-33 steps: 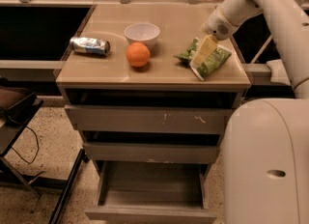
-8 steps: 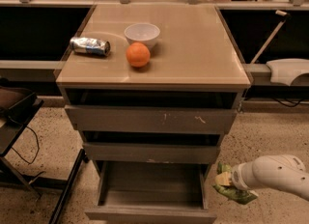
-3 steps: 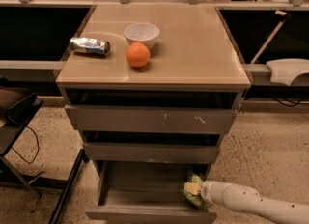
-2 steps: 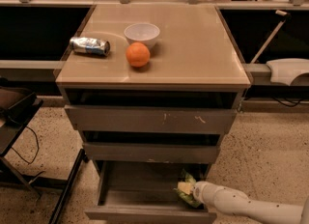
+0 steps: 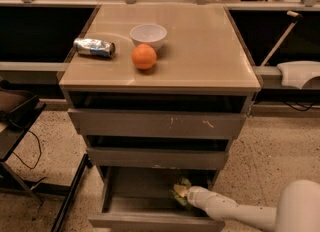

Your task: Place green jalapeno chip bag into bottom drawer

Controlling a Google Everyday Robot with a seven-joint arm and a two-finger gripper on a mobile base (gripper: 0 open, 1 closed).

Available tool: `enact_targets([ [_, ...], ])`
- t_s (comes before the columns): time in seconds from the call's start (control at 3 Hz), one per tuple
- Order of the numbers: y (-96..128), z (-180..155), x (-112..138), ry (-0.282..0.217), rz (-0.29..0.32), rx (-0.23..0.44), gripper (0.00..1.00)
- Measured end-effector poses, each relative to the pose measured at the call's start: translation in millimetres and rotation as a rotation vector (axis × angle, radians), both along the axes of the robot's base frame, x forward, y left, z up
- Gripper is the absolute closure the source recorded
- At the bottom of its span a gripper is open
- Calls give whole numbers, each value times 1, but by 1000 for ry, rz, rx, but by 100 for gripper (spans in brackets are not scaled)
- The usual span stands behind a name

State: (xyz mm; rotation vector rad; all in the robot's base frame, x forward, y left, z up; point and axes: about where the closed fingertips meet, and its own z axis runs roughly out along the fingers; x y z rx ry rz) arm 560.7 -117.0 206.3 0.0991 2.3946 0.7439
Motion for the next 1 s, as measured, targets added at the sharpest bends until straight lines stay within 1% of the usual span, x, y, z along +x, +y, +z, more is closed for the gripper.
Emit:
enact_targets([
  [0.33, 14, -14, 12, -27, 23, -49, 100],
  [0.67, 26, -25, 23, -60, 60, -135, 100],
  [1.0, 33, -36, 29, -80, 88, -208, 100],
])
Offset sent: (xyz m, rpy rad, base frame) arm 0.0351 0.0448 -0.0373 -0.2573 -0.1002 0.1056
